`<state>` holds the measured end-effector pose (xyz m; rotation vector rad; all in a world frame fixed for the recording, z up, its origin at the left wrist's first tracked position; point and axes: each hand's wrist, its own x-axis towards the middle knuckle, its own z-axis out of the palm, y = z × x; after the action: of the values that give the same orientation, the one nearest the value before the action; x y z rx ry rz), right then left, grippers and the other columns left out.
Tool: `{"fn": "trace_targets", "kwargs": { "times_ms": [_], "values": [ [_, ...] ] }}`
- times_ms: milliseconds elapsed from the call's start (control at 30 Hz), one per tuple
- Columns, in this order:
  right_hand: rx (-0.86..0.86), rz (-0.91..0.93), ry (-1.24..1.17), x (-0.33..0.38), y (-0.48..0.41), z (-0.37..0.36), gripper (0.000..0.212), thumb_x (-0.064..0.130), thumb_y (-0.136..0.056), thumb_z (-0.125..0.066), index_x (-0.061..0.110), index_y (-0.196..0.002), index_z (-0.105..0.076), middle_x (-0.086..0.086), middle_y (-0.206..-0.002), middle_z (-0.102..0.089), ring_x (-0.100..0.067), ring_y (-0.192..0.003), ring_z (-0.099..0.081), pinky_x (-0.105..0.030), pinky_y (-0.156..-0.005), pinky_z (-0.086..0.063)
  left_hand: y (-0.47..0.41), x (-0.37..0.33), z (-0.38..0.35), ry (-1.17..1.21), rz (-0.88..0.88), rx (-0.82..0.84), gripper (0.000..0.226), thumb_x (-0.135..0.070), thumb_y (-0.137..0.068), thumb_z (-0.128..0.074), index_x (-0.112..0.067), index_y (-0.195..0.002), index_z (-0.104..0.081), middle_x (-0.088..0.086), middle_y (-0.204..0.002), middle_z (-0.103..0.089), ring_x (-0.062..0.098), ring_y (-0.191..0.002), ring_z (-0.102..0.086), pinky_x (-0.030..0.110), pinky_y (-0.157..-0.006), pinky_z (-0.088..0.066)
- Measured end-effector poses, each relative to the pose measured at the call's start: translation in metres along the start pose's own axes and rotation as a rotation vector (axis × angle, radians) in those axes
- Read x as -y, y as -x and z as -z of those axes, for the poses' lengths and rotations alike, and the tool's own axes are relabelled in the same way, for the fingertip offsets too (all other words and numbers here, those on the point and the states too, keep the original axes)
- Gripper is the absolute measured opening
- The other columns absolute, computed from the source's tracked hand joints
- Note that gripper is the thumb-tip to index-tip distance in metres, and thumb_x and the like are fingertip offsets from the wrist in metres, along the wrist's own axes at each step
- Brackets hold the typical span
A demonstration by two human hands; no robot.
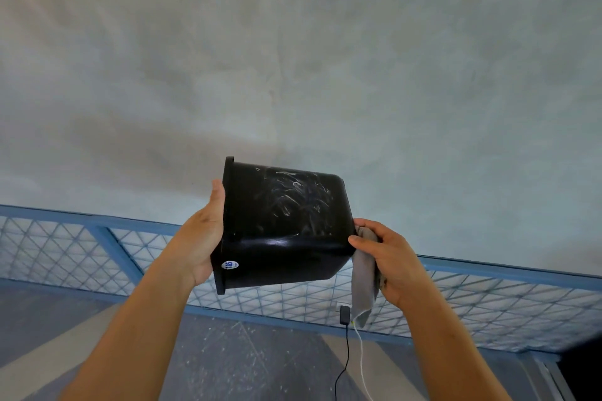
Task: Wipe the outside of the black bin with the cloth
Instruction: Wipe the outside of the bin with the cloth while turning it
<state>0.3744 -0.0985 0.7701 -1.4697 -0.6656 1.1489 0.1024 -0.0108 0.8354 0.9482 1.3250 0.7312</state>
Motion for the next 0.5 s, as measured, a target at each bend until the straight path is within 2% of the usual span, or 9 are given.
{"fn": "trace_targets", "kwargs": {
  "times_ms": [67,200,267,367,433,500],
  "values": [
    [0.011,0.010,0.006,-0.003,0.002,0.001,0.036,-0.005,-0.089,-0.067,0.024,-0.110,-0.077,-0.009,-0.108,-0.076,-0.025,-0.096,-0.069,-0.037,-0.081,-0.060,0.001,0.001,-0.003,0.045,0.044,-0.044,0.060,-0.073,-0.094,-0.048,-0.025,-0.122,-0.071,0.011,-0.118,-0.076,0.035,-0.113,-0.068,0.056,-0.104,-0.050],
    [0.022,0.022,0.006,-0.009,0.009,0.001,0.045,-0.013,-0.085,-0.059,0.021,-0.107,-0.077,-0.009,-0.099,-0.076,-0.022,-0.086,-0.067,-0.035,-0.075,-0.058,0.006,0.000,-0.007,0.131,0.084,-0.092,0.037,-0.051,-0.100,-0.058,-0.020,-0.116,-0.070,0.013,-0.112,-0.076,0.038,-0.108,-0.067,0.056,-0.100,-0.050],
    [0.021,0.030,0.017,-0.012,0.011,0.002,0.045,-0.010,-0.086,-0.058,0.024,-0.107,-0.076,-0.005,-0.096,-0.076,-0.019,-0.084,-0.066,-0.035,-0.075,-0.058,0.010,0.001,-0.013,0.143,0.076,-0.118,0.037,-0.052,-0.101,-0.056,-0.021,-0.113,-0.071,0.013,-0.109,-0.076,0.038,-0.105,-0.068,0.056,-0.098,-0.052],
    [-0.015,0.059,0.052,-0.018,0.009,0.003,0.046,-0.006,-0.087,-0.061,0.031,-0.111,-0.074,-0.005,-0.106,-0.072,-0.023,-0.092,-0.064,-0.042,-0.080,-0.059,0.015,0.007,-0.022,0.163,0.049,-0.168,0.047,-0.066,-0.096,-0.053,-0.028,-0.114,-0.071,0.010,-0.114,-0.075,0.037,-0.109,-0.068,0.060,-0.103,-0.049],
    [-0.040,0.089,0.061,-0.021,0.009,0.005,0.049,-0.007,-0.086,-0.062,0.035,-0.109,-0.072,-0.002,-0.109,-0.069,-0.024,-0.094,-0.063,-0.046,-0.084,-0.059,0.017,0.010,-0.029,0.165,0.046,-0.180,0.058,-0.079,-0.091,-0.047,-0.030,-0.112,-0.070,0.010,-0.111,-0.074,0.038,-0.105,-0.069,0.061,-0.098,-0.052],
    [-0.047,0.128,0.043,-0.023,0.012,0.008,0.053,-0.010,-0.086,-0.060,0.037,-0.106,-0.072,-0.002,-0.105,-0.069,-0.023,-0.090,-0.062,-0.044,-0.082,-0.058,0.021,0.008,-0.034,0.080,0.037,-0.230,0.063,-0.082,-0.091,-0.036,-0.027,-0.104,-0.065,0.011,-0.106,-0.072,0.037,-0.100,-0.069,0.060,-0.093,-0.055]
  ]
}}
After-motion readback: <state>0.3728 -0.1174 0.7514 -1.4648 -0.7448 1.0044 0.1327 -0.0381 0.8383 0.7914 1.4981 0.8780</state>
